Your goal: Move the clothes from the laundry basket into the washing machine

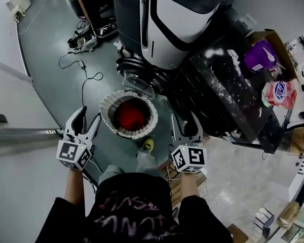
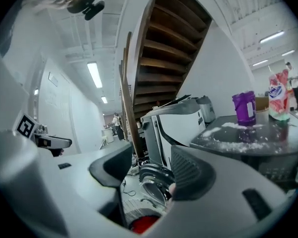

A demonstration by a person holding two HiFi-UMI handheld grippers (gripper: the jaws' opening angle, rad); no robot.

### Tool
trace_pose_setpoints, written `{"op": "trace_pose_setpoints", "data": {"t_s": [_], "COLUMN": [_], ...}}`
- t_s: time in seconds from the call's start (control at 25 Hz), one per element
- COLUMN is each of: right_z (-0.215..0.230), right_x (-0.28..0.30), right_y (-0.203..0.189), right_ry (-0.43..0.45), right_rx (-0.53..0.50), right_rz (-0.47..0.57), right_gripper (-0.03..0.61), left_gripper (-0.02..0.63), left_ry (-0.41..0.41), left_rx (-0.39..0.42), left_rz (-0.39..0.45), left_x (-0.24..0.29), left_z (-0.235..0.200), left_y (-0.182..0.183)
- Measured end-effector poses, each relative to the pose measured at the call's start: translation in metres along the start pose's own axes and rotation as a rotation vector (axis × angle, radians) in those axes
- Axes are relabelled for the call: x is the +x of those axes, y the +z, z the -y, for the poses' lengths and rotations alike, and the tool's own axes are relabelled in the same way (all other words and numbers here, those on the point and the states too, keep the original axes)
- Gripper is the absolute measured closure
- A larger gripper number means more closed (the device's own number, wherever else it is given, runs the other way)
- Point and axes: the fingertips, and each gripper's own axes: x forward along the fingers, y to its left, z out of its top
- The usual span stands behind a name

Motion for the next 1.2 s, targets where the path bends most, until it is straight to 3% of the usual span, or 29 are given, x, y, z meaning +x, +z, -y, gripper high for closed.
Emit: {"op": "trace_pose_setpoints", "data": {"t_s": [0.44, 0.88, 1.2], "right_z": [0.017, -0.007, -0.016], "right_x": [0.032, 0.045, 0.069], "right_y": [-0.019, -0.032, -0.047], "right_ry": [0.008, -0.092, -0.089], "right_rx": [0.015, 0.062, -0.006], "right_rz": [-0.084, -0.075, -0.124], "right_gripper": [0.305, 0.302, 0.302], "left_gripper": [0.379, 0.379, 0.379], "left_ry": [-0.070, -0.187, -0.235], "left_rx": [-0.007, 0.005, 0.033], "left_rz": [-0.045, -0.074, -0.104], "left_x": [0.056, 0.085, 0.100], "left_z": [-0.003, -0.049, -0.073], "left_y": [-0.001, -0.019, -0.027]}}
